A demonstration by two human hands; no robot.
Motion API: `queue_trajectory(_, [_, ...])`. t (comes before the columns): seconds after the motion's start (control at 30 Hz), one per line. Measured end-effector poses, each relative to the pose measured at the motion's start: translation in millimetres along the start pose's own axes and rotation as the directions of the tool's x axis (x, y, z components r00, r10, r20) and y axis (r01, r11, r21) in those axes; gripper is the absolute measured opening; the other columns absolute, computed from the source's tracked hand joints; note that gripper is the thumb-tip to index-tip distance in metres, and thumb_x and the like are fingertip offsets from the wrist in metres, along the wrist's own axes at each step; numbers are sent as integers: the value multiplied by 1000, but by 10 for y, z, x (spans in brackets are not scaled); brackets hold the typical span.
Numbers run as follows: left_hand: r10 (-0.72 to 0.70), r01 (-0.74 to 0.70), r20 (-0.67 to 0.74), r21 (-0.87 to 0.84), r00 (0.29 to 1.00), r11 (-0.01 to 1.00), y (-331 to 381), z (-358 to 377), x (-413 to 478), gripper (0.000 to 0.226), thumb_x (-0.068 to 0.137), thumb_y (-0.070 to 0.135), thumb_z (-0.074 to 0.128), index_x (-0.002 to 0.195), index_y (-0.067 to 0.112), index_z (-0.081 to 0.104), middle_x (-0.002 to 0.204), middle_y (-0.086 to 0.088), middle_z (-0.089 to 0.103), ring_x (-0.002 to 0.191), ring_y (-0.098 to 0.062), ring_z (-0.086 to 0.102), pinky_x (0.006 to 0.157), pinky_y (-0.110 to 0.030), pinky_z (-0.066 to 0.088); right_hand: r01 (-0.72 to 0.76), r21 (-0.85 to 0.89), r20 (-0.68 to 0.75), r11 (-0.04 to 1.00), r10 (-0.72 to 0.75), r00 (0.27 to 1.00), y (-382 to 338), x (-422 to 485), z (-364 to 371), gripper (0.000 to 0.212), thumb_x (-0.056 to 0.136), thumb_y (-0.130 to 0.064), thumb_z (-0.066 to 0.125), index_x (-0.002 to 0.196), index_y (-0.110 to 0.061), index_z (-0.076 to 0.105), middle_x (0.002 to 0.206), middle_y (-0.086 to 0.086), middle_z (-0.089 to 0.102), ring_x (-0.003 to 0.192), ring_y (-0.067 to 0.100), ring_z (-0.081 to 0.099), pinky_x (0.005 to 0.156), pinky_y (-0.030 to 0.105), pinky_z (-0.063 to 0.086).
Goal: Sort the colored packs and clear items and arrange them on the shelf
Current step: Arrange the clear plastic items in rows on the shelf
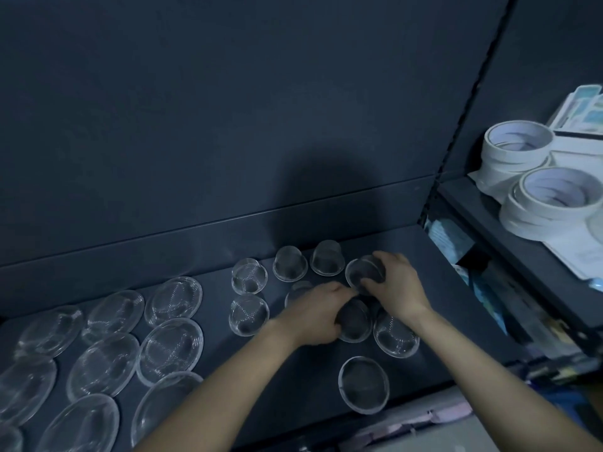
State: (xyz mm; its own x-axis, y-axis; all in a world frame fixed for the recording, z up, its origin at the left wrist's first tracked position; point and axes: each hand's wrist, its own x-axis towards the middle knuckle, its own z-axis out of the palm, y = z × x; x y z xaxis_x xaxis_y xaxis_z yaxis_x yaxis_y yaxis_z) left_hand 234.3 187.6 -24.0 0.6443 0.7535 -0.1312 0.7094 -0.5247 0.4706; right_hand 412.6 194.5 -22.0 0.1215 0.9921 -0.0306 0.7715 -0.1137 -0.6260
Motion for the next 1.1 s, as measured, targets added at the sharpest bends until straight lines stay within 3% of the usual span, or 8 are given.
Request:
queue_trajectory(0.1, [-3,1,79,28,997,1000,51,44,55,61,74,12,63,132,20,45,129,-6,50,120,-21,47,100,-30,40,-24,15,-26,1000,25,999,45,-8,-35,54,78,-19,72,128,-13,52,123,12,51,110,27,53,84,21,34])
queue_trajectory(0.2, [-48,48,42,-4,998,999,61,71,98,57,74,21,70,126,19,48,122,-5,53,113,-20,50,94,-28,42,-45,7,-40,999,46,998,88,-8,-63,57,77,-18,72,130,-13,51,123,12,51,110,27,53,83,19,33])
queue_trajectory(0.33, [-108,96,-93,-126,990,987,2,-12,25,53,69,32,73,117,24,53,111,5,58,104,-12,52,86,-20,40,-50,-6,-29,999,50,998,102,0,-93,56,77,-20,72,129,-14,52,122,12,52,109,27,54,83,22,35])
queue_trajectory(0.47, [-189,100,-272,-310,943,946,-103,-169,-266,55,61,39,74,113,35,56,99,27,51,94,12,43,80,4,28,10,-34,45,999,-8,999,7,5,-45,53,78,-21,72,127,-12,53,120,12,53,110,26,53,85,23,35])
queue_trajectory(0.67, [-345,188,-357,-406,868,894,-248,-271,-667,66,56,49,74,118,37,56,108,16,60,95,1,59,84,-18,48,89,-81,137,993,-77,987,-177,6,135,41,78,-23,71,115,-11,58,113,11,54,98,25,56,82,27,43])
queue_trajectory(0.8, [-406,231,-383,-427,829,874,-311,-298,-850,60,59,38,82,114,39,58,104,17,59,90,2,60,81,-12,47,129,-114,146,985,-112,983,-251,50,202,37,79,-25,69,112,-12,59,108,10,54,94,26,57,80,30,47])
queue_trajectory(0.93, [-462,244,-428,-473,777,847,-366,-295,-1000,58,63,23,84,115,32,60,108,15,58,100,-3,58,91,-20,46,122,-151,130,981,-102,986,-263,99,240,33,79,-26,68,106,-10,58,106,12,54,94,30,56,77,32,47])
queue_trajectory(1.1, [-498,236,-468,-511,730,827,-357,-254,-1152,58,63,21,86,107,46,56,106,14,59,98,1,58,88,-16,45,158,-195,128,968,-134,983,-235,92,246,42,78,-27,70,115,-11,57,111,13,54,98,31,56,81,33,48])
